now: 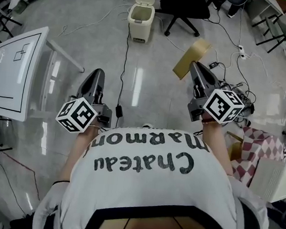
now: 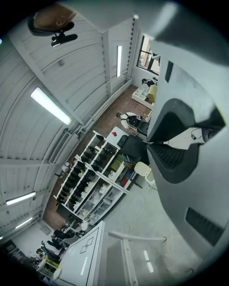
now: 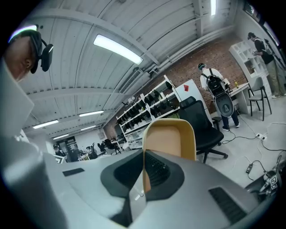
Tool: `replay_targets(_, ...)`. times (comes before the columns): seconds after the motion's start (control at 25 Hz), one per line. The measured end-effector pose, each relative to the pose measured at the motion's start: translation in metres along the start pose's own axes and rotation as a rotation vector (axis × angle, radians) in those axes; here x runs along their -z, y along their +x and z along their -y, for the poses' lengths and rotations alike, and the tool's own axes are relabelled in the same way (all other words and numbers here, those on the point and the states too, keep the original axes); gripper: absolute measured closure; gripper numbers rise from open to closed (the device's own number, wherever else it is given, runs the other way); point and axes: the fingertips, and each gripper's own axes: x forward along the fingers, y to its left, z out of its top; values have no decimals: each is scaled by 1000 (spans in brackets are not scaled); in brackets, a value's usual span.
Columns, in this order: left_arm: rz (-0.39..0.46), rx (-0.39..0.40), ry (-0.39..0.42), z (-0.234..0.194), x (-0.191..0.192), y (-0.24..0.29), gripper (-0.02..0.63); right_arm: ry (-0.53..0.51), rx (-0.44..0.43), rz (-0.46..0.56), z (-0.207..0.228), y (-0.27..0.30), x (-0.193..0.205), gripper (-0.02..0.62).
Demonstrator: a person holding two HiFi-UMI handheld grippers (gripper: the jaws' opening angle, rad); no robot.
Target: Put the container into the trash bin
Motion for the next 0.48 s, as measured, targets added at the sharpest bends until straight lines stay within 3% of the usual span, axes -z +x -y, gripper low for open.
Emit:
replay_targets(0.2, 28, -14, 4, 4, 12, 1, 577, 18, -39, -23, 15, 2, 5, 561)
replay_targets(0.48, -2, -57, -20, -9, 23, 9, 578, 0, -41, -85, 31, 21, 19, 561)
